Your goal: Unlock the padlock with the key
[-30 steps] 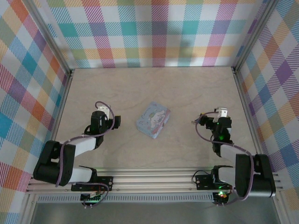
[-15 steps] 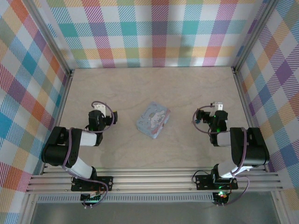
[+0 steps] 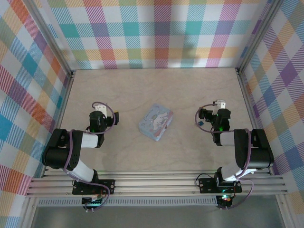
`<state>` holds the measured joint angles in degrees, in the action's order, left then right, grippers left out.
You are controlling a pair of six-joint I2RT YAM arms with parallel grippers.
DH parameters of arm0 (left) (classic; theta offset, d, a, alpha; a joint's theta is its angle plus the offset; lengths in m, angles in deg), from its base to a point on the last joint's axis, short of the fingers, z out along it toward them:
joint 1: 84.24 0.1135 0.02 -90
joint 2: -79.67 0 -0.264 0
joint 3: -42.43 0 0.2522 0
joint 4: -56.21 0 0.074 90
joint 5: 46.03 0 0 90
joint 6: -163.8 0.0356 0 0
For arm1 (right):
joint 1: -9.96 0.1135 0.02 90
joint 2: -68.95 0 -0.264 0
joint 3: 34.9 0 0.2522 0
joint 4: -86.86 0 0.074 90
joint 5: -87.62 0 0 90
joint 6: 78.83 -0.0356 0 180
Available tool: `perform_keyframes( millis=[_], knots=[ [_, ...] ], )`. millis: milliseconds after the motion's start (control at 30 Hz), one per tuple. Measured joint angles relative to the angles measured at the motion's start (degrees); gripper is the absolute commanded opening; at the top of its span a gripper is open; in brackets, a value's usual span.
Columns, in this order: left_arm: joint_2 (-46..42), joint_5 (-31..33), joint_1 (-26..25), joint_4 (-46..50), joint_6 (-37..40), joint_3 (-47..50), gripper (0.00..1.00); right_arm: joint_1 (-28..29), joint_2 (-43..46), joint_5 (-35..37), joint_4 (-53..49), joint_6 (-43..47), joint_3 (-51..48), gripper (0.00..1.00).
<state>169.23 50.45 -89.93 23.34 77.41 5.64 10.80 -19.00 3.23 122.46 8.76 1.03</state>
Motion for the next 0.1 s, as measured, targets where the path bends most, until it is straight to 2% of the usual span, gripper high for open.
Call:
perform_keyframes(
  millis=[100],
  knots=[
    [0.0,0.0,0.0,0.0,-0.2,0.0,1.00,0.0,0.0,-1.0,-0.7,0.3,0.0,1.00]
  ],
)
